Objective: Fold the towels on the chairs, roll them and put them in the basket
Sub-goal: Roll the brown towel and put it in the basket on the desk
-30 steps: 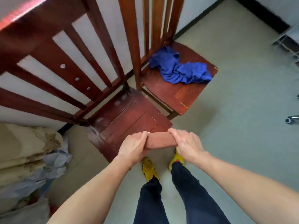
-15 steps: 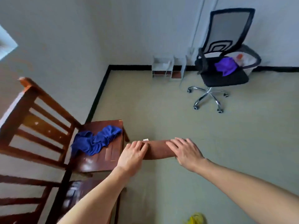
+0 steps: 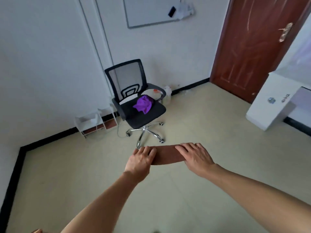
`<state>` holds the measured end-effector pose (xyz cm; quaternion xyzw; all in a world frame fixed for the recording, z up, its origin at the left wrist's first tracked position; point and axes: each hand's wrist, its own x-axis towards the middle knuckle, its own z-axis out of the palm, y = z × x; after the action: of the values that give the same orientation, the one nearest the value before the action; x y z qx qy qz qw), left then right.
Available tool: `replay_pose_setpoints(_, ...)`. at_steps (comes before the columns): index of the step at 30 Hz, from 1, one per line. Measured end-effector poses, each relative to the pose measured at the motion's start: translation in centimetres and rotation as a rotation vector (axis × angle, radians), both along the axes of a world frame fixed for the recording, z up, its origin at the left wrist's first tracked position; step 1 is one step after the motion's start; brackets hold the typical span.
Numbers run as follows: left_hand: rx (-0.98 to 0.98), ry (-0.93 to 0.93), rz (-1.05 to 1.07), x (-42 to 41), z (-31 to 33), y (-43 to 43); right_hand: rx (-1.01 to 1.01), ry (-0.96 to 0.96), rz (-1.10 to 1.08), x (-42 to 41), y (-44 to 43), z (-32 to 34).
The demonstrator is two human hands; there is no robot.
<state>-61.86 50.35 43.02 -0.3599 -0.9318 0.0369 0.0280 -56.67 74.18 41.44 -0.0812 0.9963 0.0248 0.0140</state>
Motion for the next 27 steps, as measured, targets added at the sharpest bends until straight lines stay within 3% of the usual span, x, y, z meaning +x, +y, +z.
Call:
replay_pose_setpoints(15,-0.088,0.063,-0.527,-25.2,1.5,34.2,0.063,0.143,-0.527,-12.4,27.3,2.4)
replay_pose_setpoints(27,-0.072,0.096,-0.800,-30.3,1.6,64.5,0.092,0.131,-0.824,-14.1,52.3,1.4)
